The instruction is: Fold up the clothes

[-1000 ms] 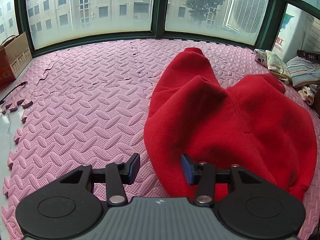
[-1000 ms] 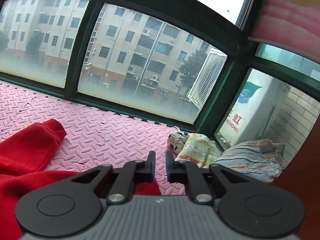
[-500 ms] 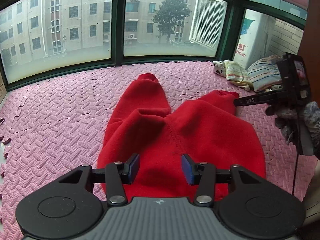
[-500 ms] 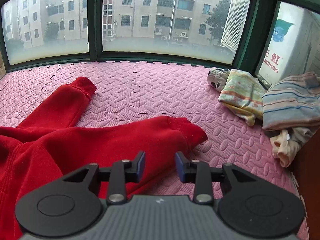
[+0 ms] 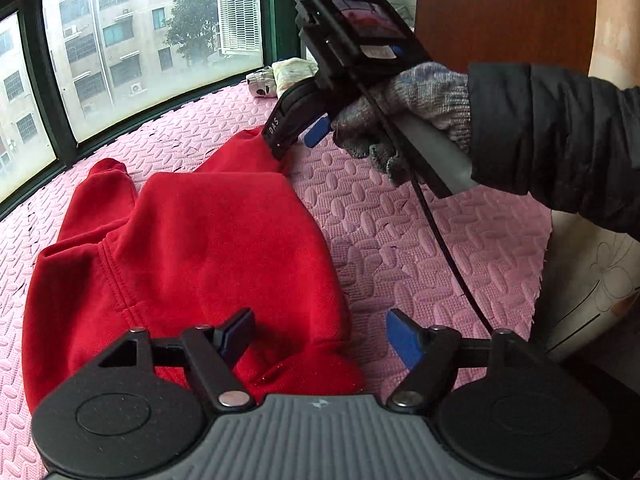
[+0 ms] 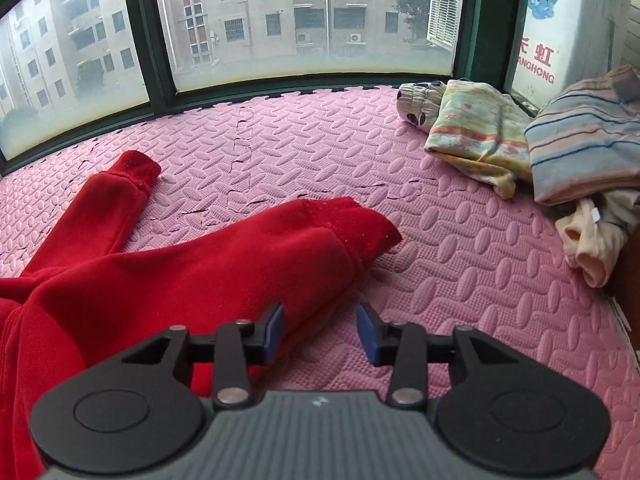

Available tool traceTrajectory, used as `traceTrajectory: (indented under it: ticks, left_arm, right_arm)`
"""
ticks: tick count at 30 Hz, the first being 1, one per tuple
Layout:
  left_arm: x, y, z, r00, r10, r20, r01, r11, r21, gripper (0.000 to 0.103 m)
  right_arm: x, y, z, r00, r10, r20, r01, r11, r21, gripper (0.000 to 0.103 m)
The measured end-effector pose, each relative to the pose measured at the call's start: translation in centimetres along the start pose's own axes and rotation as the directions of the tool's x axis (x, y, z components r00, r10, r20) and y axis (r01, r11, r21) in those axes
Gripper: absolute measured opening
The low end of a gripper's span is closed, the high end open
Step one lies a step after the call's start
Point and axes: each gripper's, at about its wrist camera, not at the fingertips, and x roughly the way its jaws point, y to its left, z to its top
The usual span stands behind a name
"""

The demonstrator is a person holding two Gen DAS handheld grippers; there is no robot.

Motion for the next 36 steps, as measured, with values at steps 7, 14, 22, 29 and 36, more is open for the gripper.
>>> traceTrajectory:
  ticks: [7,14,22,29,36]
  left_arm:
    - [0.9,0.3,-0.2,0.999,0.031,-0.030,-0.031,1.000,0.003,0.031]
    - [-2.1,2.7,-0.2,0.996,-0.091,0.009,0.091,0.996,-0.007,0.014]
    - [-3.9,0.0,-2.5,0.971,-0.237,-0.019,0.238,0.965,0.109,0.013]
    - [-3.8,-0.3,-3.0,0.972,-0.234,-0.030,0.236,0.967,0.093,0.016]
    - [-5.3,0.0,-2.5,0.975,-0.223,0.015,0.221,0.971,0.089,0.017]
  right_arm:
    - [1.4,-1.4,0.5,1.000,0.015,-0.001,-0.015,0.996,0.087,0.047]
    - [2.3,-2.5,0.4,0.997,0.072,0.006,-0.072,0.984,0.164,0.031]
    - [1.0,-3.0,1.1,0.996,-0.054,0.071,0.042,0.987,0.155,0.003]
    - [1.1,-3.9,0.9,0.998,0.043,0.041,-0.051,0.977,0.205,0.035]
    - [2.4,-2.9,0.8,0.998,0.059,0.018,-0.062,0.974,0.216,0.042]
